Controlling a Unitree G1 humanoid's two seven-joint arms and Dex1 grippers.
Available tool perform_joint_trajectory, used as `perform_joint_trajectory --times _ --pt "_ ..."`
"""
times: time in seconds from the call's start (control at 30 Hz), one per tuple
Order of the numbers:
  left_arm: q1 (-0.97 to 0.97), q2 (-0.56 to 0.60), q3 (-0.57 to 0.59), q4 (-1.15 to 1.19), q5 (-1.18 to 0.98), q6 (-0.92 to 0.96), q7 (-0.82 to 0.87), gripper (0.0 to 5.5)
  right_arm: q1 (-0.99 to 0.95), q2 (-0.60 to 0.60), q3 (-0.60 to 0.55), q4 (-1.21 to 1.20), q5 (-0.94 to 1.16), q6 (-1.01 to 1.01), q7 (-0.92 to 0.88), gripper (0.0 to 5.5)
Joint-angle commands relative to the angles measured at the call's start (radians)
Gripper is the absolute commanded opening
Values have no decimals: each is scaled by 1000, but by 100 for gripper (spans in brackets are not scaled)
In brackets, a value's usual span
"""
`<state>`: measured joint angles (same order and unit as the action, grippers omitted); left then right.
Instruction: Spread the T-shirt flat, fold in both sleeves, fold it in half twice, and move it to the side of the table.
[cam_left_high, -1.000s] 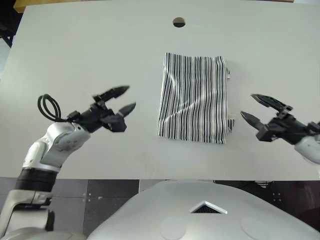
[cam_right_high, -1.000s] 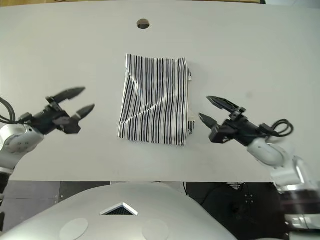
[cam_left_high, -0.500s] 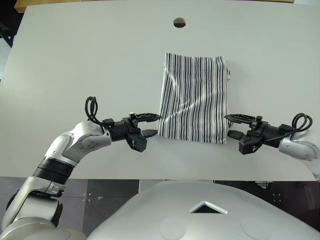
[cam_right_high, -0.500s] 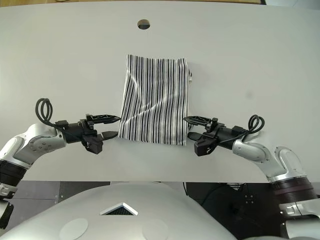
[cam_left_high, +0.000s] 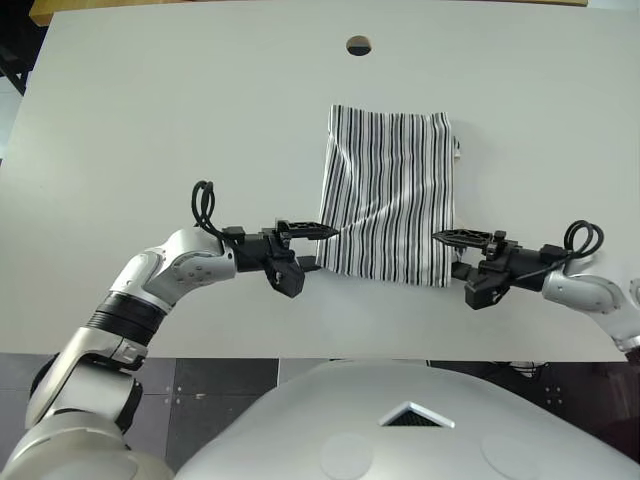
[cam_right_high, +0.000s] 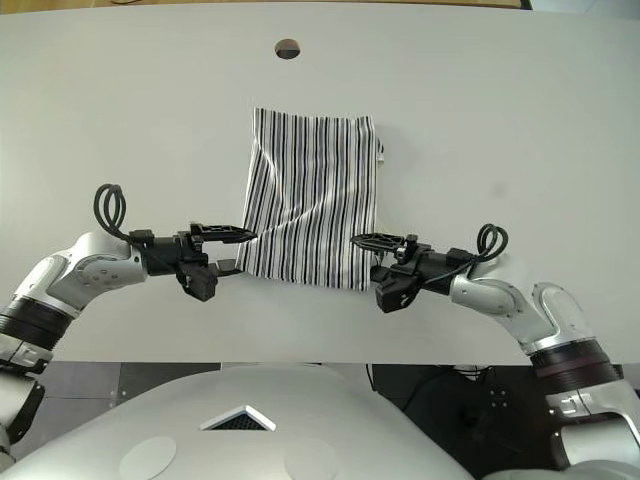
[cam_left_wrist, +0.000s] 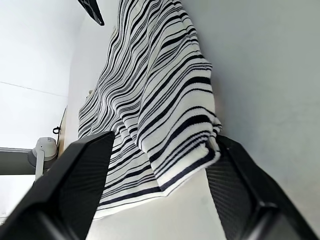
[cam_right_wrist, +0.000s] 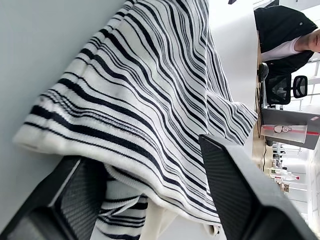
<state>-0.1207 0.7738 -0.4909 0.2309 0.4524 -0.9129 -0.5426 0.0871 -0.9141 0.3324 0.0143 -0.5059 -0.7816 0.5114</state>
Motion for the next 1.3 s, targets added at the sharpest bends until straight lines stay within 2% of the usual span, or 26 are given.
perform_joint_trajectory --times 0.03,0.5,0.57,0.7,0.77,0.9,1.0,1.07,1.17,1.3 --pt "7 -7 -47 36 49 -6 -39 251 9 -13 26 69 -55 25 33 276" --pt "-5 -19 -61 58 27 -28 -37 54 5 -21 26 95 -27 -6 26 29" --pt "-4 -24 -65 60 29 -30 -35 29 6 -19 24 95 -22 -6 25 10" --pt "9 -18 -65 54 18 -34 -40 14 15 -21 17 78 12 -29 20 10" --pt "61 21 -66 3 -57 -25 -71 14 40 -24 13 61 77 -44 23 10" --pt "311 162 -58 -223 -246 24 -106 12 236 -97 -16 -71 264 -44 51 10" --pt "436 187 -9 -357 -332 111 -82 12 374 -147 -53 -214 402 8 73 10" --pt "451 160 28 -403 -398 196 -70 12 404 -152 -72 -271 495 59 92 10" --pt "378 45 87 -410 -473 351 -23 12 340 -87 -96 -277 598 159 101 10" --pt "278 -90 154 -359 -515 500 23 12 143 68 -77 -237 606 352 83 10"
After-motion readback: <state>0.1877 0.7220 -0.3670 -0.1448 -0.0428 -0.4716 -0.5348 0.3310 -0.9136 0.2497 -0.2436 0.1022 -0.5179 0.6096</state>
